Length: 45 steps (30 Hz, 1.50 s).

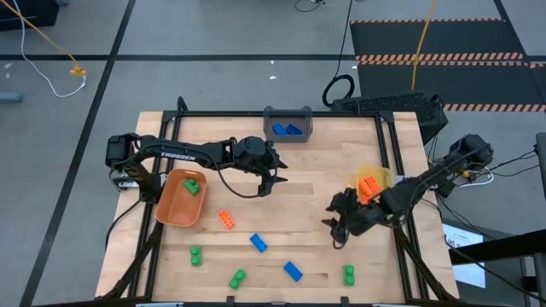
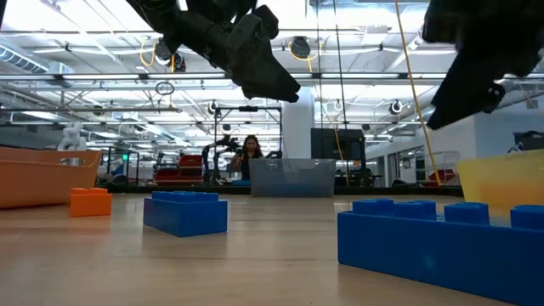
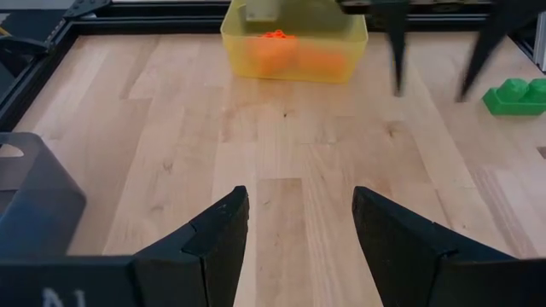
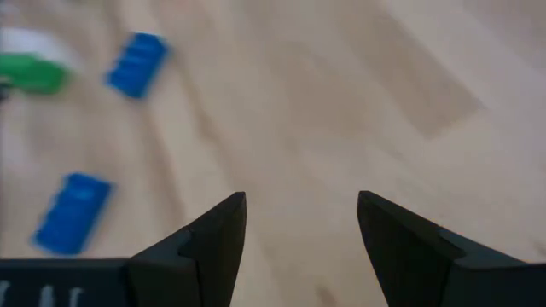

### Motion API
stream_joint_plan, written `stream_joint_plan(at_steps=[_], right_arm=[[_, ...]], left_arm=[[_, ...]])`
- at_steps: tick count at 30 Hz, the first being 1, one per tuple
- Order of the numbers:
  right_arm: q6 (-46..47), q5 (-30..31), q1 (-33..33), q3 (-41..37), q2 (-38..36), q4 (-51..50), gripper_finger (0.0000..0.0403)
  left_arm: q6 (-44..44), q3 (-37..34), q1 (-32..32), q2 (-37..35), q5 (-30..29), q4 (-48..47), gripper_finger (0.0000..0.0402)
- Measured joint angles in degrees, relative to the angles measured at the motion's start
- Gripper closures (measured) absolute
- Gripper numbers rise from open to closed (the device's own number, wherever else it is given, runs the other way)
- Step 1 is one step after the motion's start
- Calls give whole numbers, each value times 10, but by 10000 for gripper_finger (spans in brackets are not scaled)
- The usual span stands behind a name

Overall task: Sort & place blocks by color
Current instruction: Put the green game piece into the orange bin

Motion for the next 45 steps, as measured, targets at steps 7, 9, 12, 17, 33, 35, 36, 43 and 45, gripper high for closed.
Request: stream_joint_plan(at_steps=[7,9,12,17,33,35,36,43,45], right_arm=[[6,15,47,0,8,28,188],[6,18,53,0,22,44,188],[9,16,58,0,52,78,188],[4,2,61,20,106,99,188],[-99,-49,46,377,280,-312,188],[-95,-76,47,399,304,-336,188],[-91,-89,47,409,315,-346,188],[-59,-135,57,426,351,-359,188],[-46,-135,65,426,350,-354,188]], left_arm=[[-4,0,-4,0,0,0,192],[-6,0,-7,0,0,0,192],[-4,0,-7,0,0,1,192],[-3,0,-7,0,0,2,192],[-1,0,-7,0,0,2,192],[-2,0,-7,0,0,0,192],[-1,0,-7,0,0,0,192],[2,0,-7,0,0,-3,192],[2,0,-7,0,0,-3,192]])
